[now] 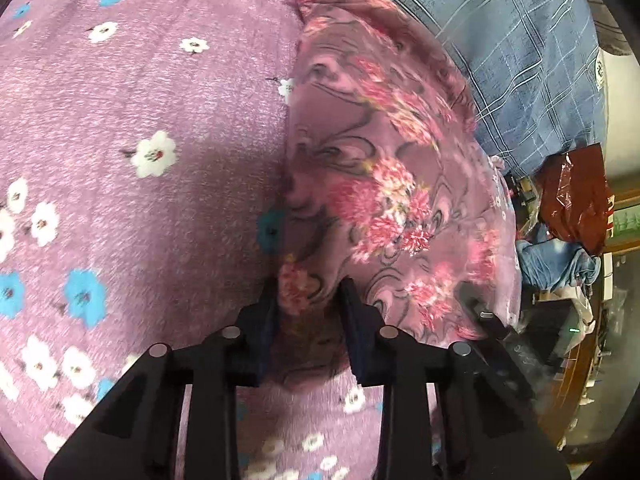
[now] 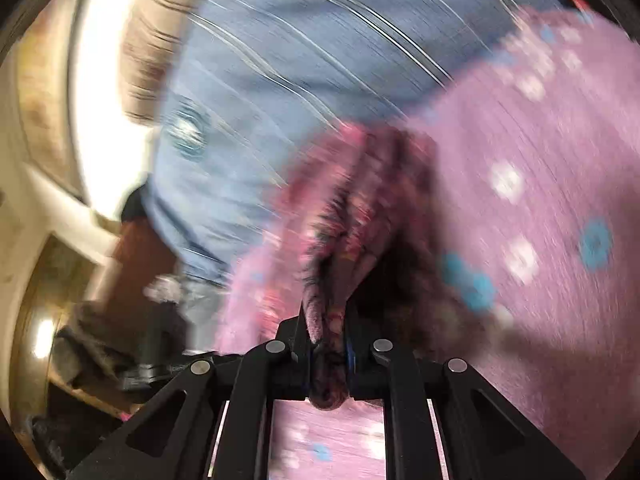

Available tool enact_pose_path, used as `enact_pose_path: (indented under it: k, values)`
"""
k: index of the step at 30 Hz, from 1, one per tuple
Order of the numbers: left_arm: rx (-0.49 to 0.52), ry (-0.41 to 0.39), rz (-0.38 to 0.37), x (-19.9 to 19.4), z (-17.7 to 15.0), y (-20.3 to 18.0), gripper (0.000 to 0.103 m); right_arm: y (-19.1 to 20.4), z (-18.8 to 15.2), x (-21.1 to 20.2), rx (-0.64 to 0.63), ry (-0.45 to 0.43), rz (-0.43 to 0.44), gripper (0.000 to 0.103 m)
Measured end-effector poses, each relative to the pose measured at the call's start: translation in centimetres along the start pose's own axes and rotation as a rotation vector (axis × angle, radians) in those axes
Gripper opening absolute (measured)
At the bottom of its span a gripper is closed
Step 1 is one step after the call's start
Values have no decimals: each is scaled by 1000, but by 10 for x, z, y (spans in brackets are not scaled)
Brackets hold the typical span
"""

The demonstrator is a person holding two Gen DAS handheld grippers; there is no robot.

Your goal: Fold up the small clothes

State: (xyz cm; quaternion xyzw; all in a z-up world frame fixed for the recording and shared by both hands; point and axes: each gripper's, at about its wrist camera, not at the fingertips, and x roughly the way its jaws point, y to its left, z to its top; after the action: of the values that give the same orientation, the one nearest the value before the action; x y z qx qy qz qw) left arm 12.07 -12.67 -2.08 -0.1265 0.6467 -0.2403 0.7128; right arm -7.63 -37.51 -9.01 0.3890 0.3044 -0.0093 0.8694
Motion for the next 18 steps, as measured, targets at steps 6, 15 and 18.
enact_pose_path:
  k: [6, 15, 18]
  values:
    - [89, -74, 7, -35, -22, 3, 35, -4, 1, -29, 56, -102, 43, 23]
    - [143, -77, 123, -9, -30, -1, 40, 20, -1, -12, -90, -137, 1, 24]
    - [145, -81, 115, -12, -29, 4, 41, 6, -3, 3, -84, -82, -60, 14]
